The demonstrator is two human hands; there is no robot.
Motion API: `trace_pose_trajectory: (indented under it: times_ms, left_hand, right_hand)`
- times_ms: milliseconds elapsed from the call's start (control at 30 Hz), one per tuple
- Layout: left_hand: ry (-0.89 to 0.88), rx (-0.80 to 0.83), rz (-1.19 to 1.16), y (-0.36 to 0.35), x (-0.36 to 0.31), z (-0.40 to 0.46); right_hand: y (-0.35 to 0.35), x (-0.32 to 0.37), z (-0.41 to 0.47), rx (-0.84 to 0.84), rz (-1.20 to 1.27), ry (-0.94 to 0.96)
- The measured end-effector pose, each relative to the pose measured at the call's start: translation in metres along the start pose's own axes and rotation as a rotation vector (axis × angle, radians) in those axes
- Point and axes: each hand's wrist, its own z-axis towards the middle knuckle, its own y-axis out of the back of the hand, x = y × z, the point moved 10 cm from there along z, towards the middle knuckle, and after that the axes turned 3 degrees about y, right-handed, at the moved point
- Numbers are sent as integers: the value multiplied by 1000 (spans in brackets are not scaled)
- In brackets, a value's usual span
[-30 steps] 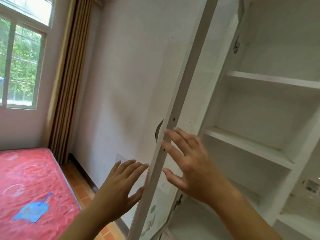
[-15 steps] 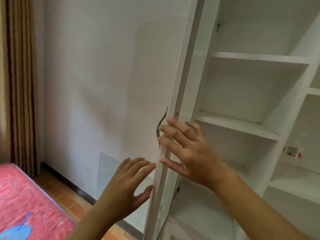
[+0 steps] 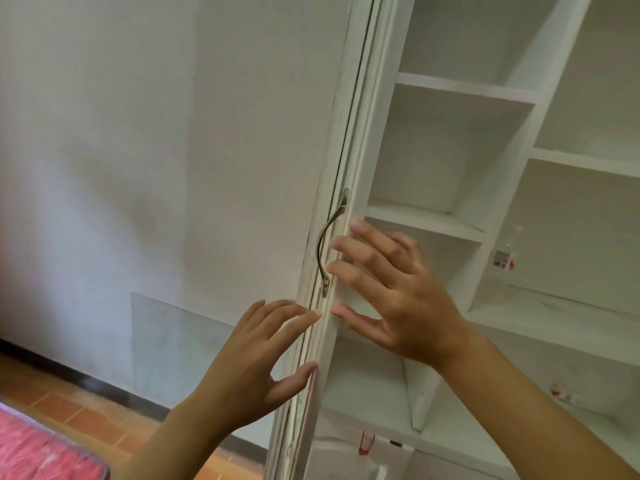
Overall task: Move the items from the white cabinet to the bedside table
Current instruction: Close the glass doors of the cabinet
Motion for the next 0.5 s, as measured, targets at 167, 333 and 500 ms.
trace_pose_trajectory:
  times_ms: [167, 333, 500]
  left_hand:
    - [-42, 31, -55, -26, -26, 18]
    - [-73, 41, -90, -50, -51, 41]
    - [-85, 59, -102, -78, -73, 61]
  right_hand:
    - [9, -23, -35, 50, -36, -61]
    - [21, -49, -69, 84, -80, -93]
    - [23, -77, -104, 101, -122, -127]
